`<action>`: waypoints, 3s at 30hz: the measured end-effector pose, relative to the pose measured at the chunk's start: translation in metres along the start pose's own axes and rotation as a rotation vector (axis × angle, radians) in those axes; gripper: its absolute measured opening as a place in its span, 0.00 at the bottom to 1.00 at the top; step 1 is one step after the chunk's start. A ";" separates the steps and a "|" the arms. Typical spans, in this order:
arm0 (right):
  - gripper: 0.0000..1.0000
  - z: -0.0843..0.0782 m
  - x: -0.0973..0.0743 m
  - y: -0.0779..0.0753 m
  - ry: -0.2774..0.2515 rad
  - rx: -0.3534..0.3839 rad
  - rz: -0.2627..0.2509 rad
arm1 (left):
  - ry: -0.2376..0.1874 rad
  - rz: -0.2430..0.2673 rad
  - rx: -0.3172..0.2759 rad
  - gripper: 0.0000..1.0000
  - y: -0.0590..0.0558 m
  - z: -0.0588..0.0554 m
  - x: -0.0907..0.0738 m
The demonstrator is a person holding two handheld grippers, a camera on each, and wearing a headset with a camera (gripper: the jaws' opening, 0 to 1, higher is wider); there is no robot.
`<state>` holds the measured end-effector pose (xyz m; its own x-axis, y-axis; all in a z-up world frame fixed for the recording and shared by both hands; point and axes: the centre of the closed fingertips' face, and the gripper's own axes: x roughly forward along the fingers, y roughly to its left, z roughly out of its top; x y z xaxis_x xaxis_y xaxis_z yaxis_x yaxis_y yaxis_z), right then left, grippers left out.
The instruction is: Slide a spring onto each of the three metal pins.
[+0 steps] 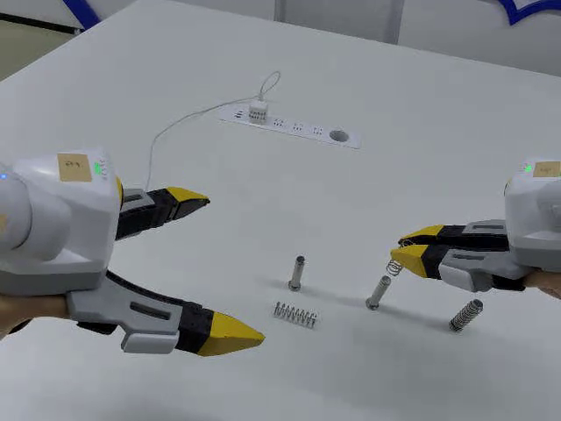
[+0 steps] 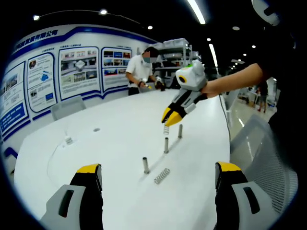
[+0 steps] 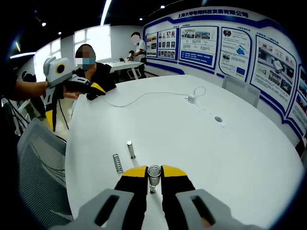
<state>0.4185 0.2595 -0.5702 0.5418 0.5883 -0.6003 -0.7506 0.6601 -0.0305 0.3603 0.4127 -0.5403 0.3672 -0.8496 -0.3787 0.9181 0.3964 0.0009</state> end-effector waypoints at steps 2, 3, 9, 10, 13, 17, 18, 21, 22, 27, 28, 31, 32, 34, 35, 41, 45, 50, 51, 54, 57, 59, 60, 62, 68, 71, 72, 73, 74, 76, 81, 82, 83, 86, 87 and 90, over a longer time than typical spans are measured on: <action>0.11 -0.002 0.002 0.000 0.004 0.007 0.001 | 0.009 -0.001 0.004 1.00 -0.001 -0.003 0.001; 0.11 -0.003 0.003 0.001 0.007 0.006 0.001 | 0.012 -0.002 0.004 1.00 -0.001 -0.004 0.001; 0.11 -0.010 0.007 -0.002 0.030 0.003 -0.020 | 0.018 -0.015 0.000 1.00 -0.004 -0.006 0.002; 0.11 -0.011 0.007 -0.002 0.030 0.011 -0.019 | 0.020 -0.014 0.000 1.00 -0.004 -0.006 0.003; 0.11 -0.010 0.008 -0.003 0.018 0.032 -0.021 | 0.018 -0.014 -0.002 1.00 -0.004 -0.006 0.003; 0.11 -0.010 0.008 -0.002 0.020 0.036 -0.017 | 0.023 -0.019 -0.005 0.99 -0.005 -0.008 0.003; 0.11 -0.010 0.008 -0.002 0.018 0.041 -0.015 | 0.025 -0.018 -0.004 1.00 -0.005 -0.009 0.003; 0.11 -0.010 0.008 0.000 0.020 0.043 -0.011 | 0.025 -0.019 -0.007 0.99 -0.005 -0.009 0.003; 0.11 -0.010 0.008 0.000 0.020 0.045 -0.009 | 0.023 -0.019 -0.009 0.99 -0.006 -0.009 0.003; 0.11 -0.016 0.010 0.003 0.042 0.038 -0.005 | 0.029 -0.023 -0.002 0.99 -0.007 -0.009 0.004; 0.11 -0.017 0.010 0.004 0.044 0.036 -0.004 | 0.029 -0.024 -0.003 0.99 -0.008 -0.009 0.004; 0.11 -0.022 0.014 0.003 0.060 0.024 -0.004 | 0.030 -0.027 -0.004 0.99 -0.009 -0.009 0.005; 0.11 -0.023 0.016 0.002 0.062 0.024 -0.005 | 0.032 -0.032 -0.006 0.99 -0.010 -0.008 0.005; 0.11 -0.025 0.019 0.002 0.068 0.028 -0.004 | 0.029 -0.039 -0.005 0.99 -0.011 -0.007 0.005; 0.11 -0.027 0.020 0.002 0.075 0.025 -0.003 | 0.031 -0.036 0.002 0.99 -0.011 -0.007 0.004; 0.11 -0.036 0.028 0.003 0.105 0.012 -0.001 | 0.009 -0.018 -0.002 0.99 -0.006 -0.001 0.001; 0.11 -0.043 0.031 0.003 0.116 0.019 -0.002 | 0.019 -0.012 0.003 0.99 -0.005 -0.004 0.000; 0.11 -0.050 0.035 0.005 0.134 0.019 -0.004 | 0.014 0.007 0.025 0.96 -0.002 -0.004 0.000; 0.11 -0.051 0.036 0.005 0.137 0.017 -0.004 | 0.012 0.009 0.024 0.96 -0.002 -0.004 0.001; 0.11 -0.054 0.037 0.005 0.146 0.017 -0.003 | -0.001 0.006 0.006 0.96 -0.002 -0.002 0.001; 0.11 -0.057 0.038 0.006 0.151 0.020 -0.001 | 0.008 0.005 0.012 0.96 -0.002 -0.003 0.002; 0.11 -0.057 0.039 0.006 0.155 0.018 -0.001 | 0.010 0.003 0.012 0.96 -0.002 -0.003 0.002; 0.11 -0.058 0.039 0.006 0.157 0.017 -0.001 | 0.008 0.001 0.010 0.96 -0.003 -0.003 0.002; 0.11 -0.058 0.039 0.006 0.156 0.021 -0.001 | 0.005 0.001 0.009 0.97 -0.003 -0.002 0.002; 0.11 -0.060 0.040 0.007 0.158 0.028 -0.002 | 0.010 -0.005 0.008 0.97 -0.004 -0.004 0.003; 0.11 -0.060 0.040 0.007 0.161 0.029 -0.004 | 0.010 -0.002 0.009 0.97 -0.004 -0.003 0.003; 0.12 -0.060 0.039 0.006 0.162 0.031 -0.006 | 0.007 -0.002 0.008 0.97 -0.004 -0.003 0.003; 0.12 -0.059 0.039 0.006 0.160 0.033 -0.010 | 0.005 -0.003 0.007 0.97 -0.004 -0.003 0.003; 0.12 -0.058 0.038 0.005 0.159 0.033 -0.011 | 0.005 -0.004 0.007 0.97 -0.004 -0.002 0.003; 0.12 -0.056 0.036 0.004 0.155 0.037 -0.016 | 0.007 -0.004 0.010 0.97 -0.004 -0.003 0.003; 0.14 -0.053 0.032 0.007 0.151 0.033 -0.001 | 0.003 -0.008 0.013 0.97 -0.006 0.000 0.002; 0.15 -0.052 0.032 0.007 0.151 0.031 -0.003 | 0.002 -0.008 0.015 0.97 -0.006 0.001 0.002; 0.15 -0.050 0.030 0.008 0.148 0.026 -0.006 | 0.001 -0.009 0.018 0.97 -0.006 0.002 0.003; 0.15 -0.047 0.028 0.011 0.144 0.013 -0.002 | -0.002 -0.010 0.022 0.97 -0.006 0.004 0.002; 0.16 -0.046 0.027 0.012 0.143 0.008 -0.002 | -0.001 -0.009 0.024 0.97 -0.006 0.003 0.002; 0.16 -0.037 0.024 0.016 0.132 -0.019 -0.003 | 0.004 -0.007 0.023 0.97 -0.005 0.001 0.000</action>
<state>0.4054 0.2666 -0.6150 0.4906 0.5189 -0.7001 -0.7568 0.6519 -0.0472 0.3556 0.4101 -0.5397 0.3601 -0.8508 -0.3828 0.9239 0.3822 0.0194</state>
